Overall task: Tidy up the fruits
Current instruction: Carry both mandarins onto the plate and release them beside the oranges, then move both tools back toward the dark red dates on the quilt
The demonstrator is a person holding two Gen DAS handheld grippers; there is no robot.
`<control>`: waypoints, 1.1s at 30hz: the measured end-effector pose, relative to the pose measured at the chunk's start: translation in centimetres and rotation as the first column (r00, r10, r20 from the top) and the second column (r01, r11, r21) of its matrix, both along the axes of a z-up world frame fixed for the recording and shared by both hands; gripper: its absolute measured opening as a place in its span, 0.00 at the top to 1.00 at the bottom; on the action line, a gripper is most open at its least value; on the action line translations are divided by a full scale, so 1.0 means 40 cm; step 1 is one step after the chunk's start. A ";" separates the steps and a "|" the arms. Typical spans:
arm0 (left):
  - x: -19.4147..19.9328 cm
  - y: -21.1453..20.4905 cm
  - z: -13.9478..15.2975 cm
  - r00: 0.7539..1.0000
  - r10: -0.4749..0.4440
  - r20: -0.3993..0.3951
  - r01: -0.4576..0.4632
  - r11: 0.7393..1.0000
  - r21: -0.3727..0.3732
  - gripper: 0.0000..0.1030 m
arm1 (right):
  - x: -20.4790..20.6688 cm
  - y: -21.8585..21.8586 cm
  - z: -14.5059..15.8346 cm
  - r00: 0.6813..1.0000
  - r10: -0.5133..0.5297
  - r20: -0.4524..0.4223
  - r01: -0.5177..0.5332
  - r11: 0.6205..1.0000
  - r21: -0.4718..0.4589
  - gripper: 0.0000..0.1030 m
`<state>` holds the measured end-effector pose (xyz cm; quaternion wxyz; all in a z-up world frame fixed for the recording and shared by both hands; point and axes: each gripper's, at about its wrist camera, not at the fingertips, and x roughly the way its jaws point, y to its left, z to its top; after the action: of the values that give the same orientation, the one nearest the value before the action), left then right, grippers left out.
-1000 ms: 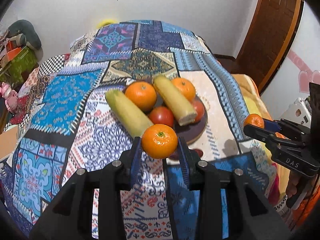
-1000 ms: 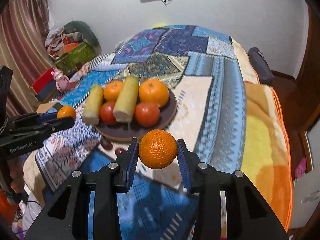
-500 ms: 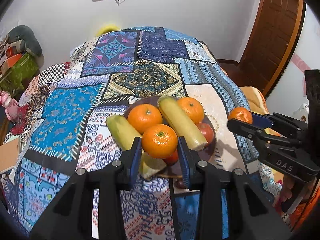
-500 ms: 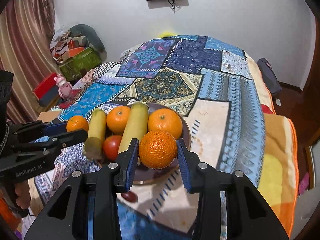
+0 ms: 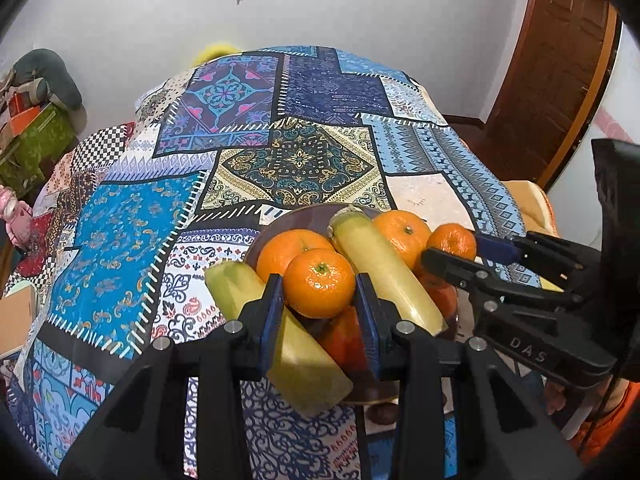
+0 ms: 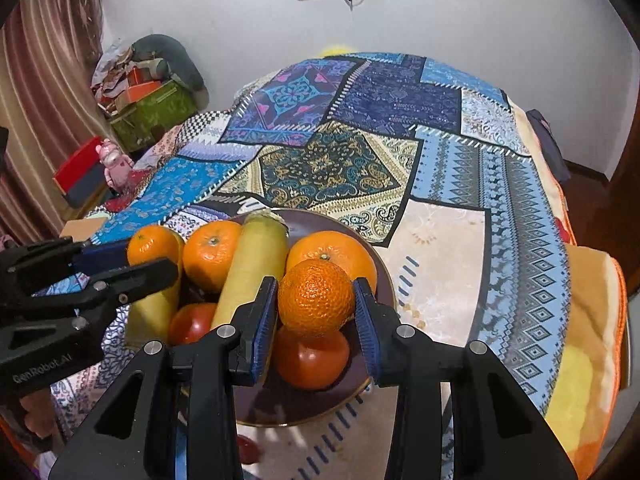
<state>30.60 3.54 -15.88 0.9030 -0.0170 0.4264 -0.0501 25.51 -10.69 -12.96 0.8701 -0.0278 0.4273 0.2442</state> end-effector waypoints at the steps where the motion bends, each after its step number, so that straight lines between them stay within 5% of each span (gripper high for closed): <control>1: 0.004 0.001 -0.003 1.000 0.000 -0.002 0.000 1.000 0.000 0.65 | 0.002 -0.001 -0.003 1.000 0.001 -0.004 -0.001 1.000 0.000 0.66; 14: 0.029 0.001 -0.041 0.998 -0.002 -0.056 0.001 1.000 -0.017 0.65 | 0.009 -0.001 -0.023 0.999 0.000 -0.034 0.000 1.000 0.003 0.65; 20: 0.010 0.005 -0.015 0.999 0.009 -0.031 -0.010 0.999 -0.032 0.49 | -0.002 -0.006 -0.004 1.000 0.000 -0.023 0.000 1.000 0.008 0.60; 33: -0.107 0.015 0.075 0.999 0.008 0.053 -0.008 1.000 -0.012 0.36 | -0.084 -0.049 0.062 0.999 0.008 0.035 -0.008 1.000 0.019 0.53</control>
<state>26.33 4.13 -12.87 0.9141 -0.0226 0.4018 -0.0493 22.15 -12.66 -10.47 0.8766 -0.0253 0.4096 0.2513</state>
